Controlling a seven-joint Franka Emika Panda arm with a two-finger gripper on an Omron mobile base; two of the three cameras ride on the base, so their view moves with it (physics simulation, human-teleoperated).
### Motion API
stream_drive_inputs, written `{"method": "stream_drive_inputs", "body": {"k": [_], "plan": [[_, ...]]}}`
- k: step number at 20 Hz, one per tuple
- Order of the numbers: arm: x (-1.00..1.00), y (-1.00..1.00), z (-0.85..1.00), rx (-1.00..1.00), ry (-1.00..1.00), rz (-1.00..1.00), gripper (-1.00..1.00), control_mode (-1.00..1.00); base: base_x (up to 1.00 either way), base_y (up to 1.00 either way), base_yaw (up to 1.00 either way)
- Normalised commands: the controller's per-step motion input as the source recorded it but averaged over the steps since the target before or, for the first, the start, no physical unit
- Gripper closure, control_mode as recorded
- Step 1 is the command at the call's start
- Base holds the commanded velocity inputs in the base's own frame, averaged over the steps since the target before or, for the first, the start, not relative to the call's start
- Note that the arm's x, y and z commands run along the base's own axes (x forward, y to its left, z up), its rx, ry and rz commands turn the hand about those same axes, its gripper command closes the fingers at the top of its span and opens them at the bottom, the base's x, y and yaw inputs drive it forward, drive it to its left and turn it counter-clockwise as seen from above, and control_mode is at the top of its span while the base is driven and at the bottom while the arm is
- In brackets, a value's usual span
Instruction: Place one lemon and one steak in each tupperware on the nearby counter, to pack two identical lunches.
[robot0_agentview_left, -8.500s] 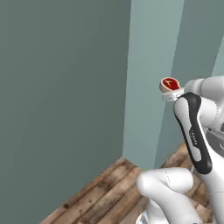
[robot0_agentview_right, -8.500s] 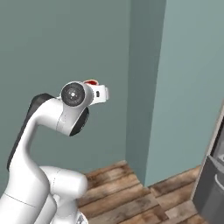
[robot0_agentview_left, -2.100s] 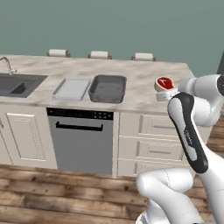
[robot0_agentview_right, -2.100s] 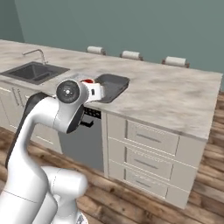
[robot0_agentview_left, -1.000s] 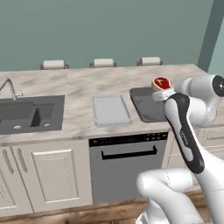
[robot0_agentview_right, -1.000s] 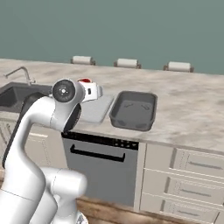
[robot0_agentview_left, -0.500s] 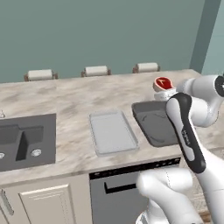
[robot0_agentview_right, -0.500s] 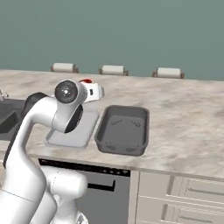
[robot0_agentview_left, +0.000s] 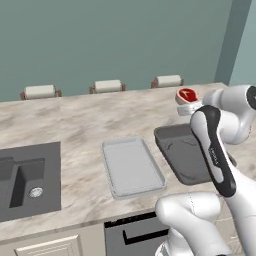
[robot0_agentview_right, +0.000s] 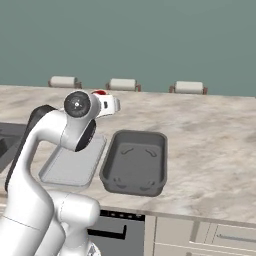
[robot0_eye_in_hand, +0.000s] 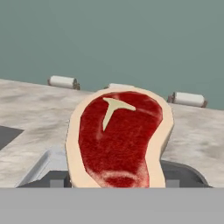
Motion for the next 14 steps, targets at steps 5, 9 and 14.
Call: {"method": "stream_drive_inputs", "body": {"k": [5, 9, 14], "plan": [[0.17, 0.58, -0.37, -0.03, 0.10, -0.03, 1.00, -1.00, 0.00, 0.00, 0.00], [0.00, 0.79, -0.56, -0.07, 0.07, -0.04, 1.00, -1.00, 0.00, 0.00, 0.00], [-0.12, 0.51, -0.56, -0.01, 0.04, 0.00, 1.00, -1.00, 0.00, 0.00, 0.00]]}}
